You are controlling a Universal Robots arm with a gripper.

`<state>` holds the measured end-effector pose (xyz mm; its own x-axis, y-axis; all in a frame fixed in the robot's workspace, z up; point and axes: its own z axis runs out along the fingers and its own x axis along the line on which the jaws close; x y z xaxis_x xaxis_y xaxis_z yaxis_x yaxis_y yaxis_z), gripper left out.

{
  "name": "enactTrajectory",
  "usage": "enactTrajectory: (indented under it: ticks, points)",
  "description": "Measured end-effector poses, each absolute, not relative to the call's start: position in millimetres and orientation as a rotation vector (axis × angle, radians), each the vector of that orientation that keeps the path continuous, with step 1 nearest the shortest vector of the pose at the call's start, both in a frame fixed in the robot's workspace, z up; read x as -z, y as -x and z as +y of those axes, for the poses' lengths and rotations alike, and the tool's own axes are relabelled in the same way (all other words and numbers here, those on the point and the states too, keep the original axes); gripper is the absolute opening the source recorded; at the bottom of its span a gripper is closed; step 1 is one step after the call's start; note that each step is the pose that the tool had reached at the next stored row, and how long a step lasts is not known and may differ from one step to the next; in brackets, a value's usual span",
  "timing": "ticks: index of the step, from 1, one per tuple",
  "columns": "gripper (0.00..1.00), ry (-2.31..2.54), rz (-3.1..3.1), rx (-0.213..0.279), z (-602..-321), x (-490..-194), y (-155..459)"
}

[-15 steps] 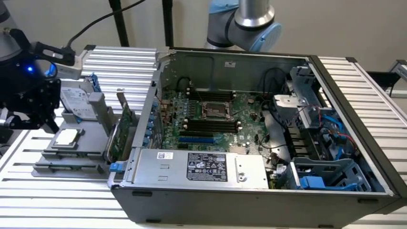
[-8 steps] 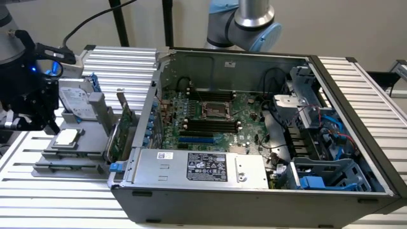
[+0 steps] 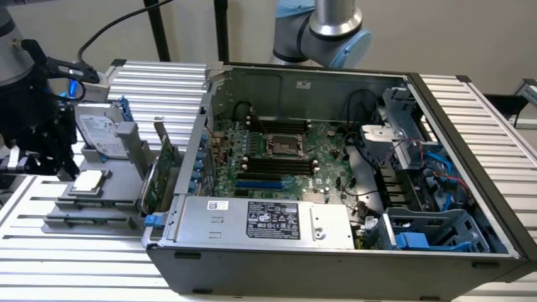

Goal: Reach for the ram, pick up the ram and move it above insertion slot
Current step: 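Pick up the ram and move it above insertion slot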

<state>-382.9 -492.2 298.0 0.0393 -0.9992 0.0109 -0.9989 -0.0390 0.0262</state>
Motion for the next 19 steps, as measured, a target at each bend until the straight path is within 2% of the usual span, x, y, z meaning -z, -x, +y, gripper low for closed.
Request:
enactTrajectory:
  ticks: [2, 3, 4, 19]
  points:
    - [0.3, -2.246, -2.159, 0.016, -492.3, -298.0, 382.9]
    - [0.3, -2.246, -2.159, 0.016, -492.3, -297.9, 382.9]
    - [0.36, -2.246, -2.159, 0.016, -492.3, -297.5, 383.0]
    - [0.36, -2.246, -2.159, 0.016, -503.8, -271.3, 382.9]
